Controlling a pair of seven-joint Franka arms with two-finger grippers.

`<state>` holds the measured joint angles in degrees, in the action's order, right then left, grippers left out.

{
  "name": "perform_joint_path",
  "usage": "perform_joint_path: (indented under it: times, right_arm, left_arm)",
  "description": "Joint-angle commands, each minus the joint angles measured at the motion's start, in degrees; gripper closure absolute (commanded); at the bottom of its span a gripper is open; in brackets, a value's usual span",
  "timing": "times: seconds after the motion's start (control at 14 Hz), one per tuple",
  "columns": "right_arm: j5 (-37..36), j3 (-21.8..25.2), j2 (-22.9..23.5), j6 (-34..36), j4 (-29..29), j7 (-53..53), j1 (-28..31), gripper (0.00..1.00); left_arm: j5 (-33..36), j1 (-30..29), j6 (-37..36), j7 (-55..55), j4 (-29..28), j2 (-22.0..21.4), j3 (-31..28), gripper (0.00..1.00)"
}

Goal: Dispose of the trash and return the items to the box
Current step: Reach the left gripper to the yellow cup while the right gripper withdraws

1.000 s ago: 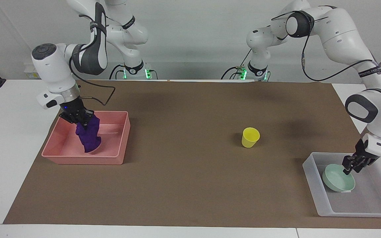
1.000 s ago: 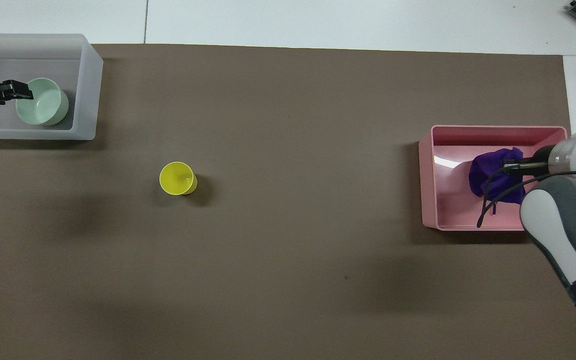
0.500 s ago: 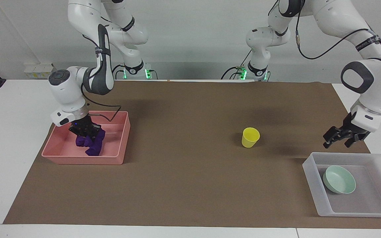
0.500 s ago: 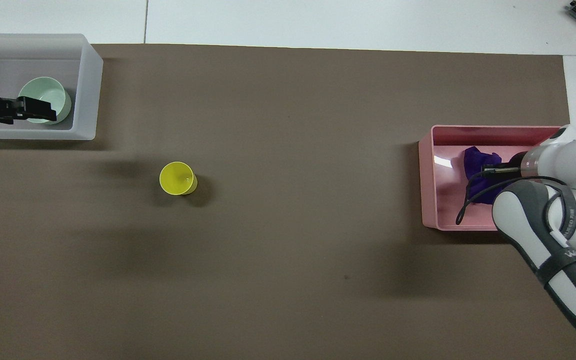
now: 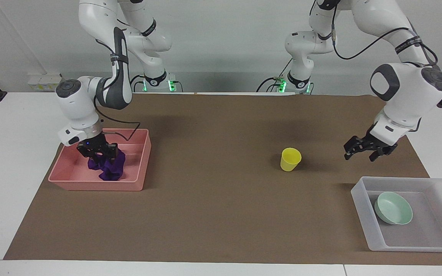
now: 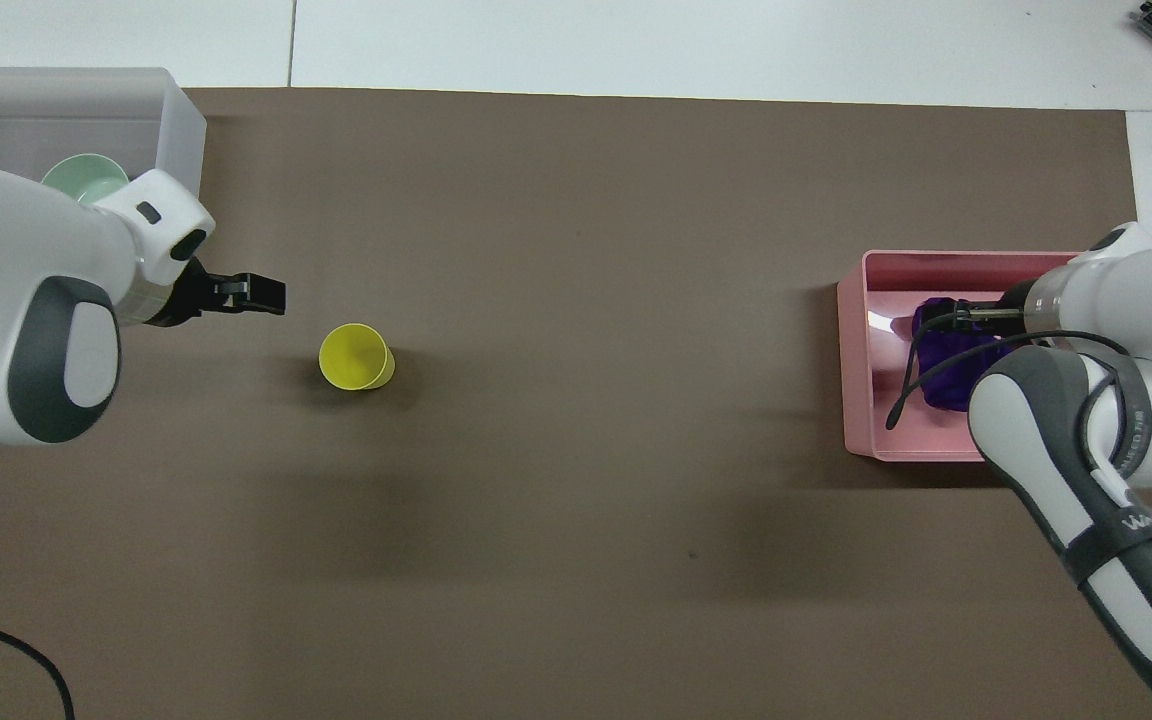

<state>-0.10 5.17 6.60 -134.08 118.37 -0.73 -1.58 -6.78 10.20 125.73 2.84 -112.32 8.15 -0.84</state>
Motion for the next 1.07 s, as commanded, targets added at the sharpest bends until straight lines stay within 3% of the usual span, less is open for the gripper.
perform_joint_path:
  times: [0.0,0.14,0.21,0.36,0.43,0.5,0.79,1.0]
  right_arm:
    - [-1.1,-0.3,-2.6,4.3,-1.5,-4.4,-1.8,0.0]
    - [-1.2,-0.4,-4.9,10.5,-4.9,-4.5,-1.7,0.0]
    - [-1.1,-0.3,-6.1,14.1,-6.6,-4.3,-1.4,0.0]
    - [-1.1,-0.3,-7.6,22.4,-11.6,-4.0,-1.0,0.0]
    - [-1.1,-0.3,-8.1,26.2,-14.5,-4.0,-1.0,0.0]
    - [-1.1,-0.2,-8.2,29.8,-17.0,-3.8,-0.8,0.0]
    - [-0.6,-0.2,-8.4,44.3,-27.4,-3.6,0.5,0.0]
    - [-1.1,-0.2,-9.1,47.9,-29.4,-2.9,1.8,0.0]
  left_arm:
    - [1.3,3.9,5.0,4.3,-7.3,-4.1,-0.9,0.0]
    - [1.3,5.6,8.9,4.6,-11.1,-4.5,-0.9,0.0]
    - [1.3,5.6,11.3,4.3,-12.1,-4.4,-0.9,0.08]
    - [1.3,6.3,14.2,4.2,-13.0,-3.4,-0.8,0.32]
    - [1.3,6.8,15.2,4.5,-13.1,-2.4,-0.8,0.52]
    - [1.3,6.9,15.9,4.2,-13.3,-2.0,-0.8,1.0]
    - [1.3,7.6,15.4,5.1,-12.3,-1.8,-0.8,1.0]
    - [1.3,5.7,10.7,4.7,-8.4,-2.7,-1.2,1.0]
